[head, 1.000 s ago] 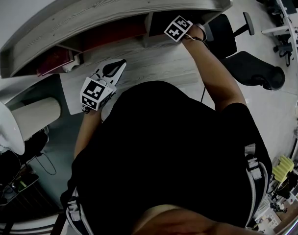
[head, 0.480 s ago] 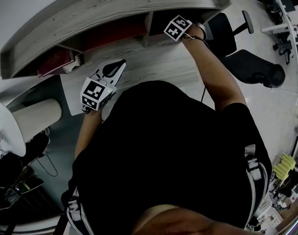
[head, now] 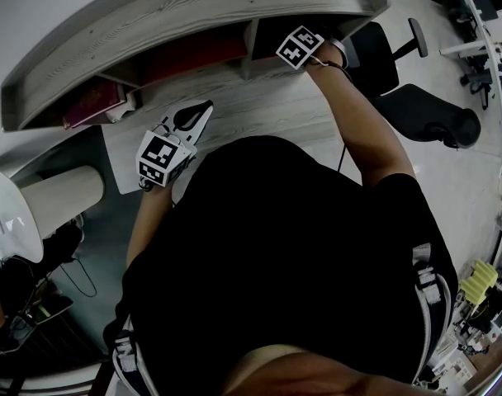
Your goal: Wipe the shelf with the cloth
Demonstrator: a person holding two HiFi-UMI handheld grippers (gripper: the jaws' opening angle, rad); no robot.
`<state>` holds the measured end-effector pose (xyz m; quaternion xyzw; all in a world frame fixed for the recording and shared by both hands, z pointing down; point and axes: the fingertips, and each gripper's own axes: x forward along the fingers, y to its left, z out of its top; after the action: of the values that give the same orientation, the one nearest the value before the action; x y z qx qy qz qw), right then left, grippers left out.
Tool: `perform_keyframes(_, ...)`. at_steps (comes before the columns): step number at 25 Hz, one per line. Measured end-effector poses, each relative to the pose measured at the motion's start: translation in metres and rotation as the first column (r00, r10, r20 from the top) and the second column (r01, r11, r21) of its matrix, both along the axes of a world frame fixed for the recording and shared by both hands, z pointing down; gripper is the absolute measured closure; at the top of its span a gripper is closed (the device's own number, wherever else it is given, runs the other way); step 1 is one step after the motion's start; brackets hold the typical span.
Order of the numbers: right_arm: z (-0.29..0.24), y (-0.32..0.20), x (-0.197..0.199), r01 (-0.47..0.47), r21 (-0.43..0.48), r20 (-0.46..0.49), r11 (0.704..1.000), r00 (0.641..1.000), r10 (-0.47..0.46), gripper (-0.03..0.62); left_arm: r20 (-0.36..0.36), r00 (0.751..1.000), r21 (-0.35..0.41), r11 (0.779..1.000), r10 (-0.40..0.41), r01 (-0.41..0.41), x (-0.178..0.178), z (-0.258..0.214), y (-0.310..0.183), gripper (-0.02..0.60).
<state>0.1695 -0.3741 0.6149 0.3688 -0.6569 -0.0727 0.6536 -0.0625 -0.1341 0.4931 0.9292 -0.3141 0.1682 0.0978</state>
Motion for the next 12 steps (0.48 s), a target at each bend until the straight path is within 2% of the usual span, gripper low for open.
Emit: perform_keyframes(12,0.0026,0.0038,-0.0077,-0.022,-0.028,0.075,0.999,0.997,0.024,0.556,0.004,1.000,-0.004,1.000,-0.008,0.008,-0.0010,0.0007,0.0062,0.565)
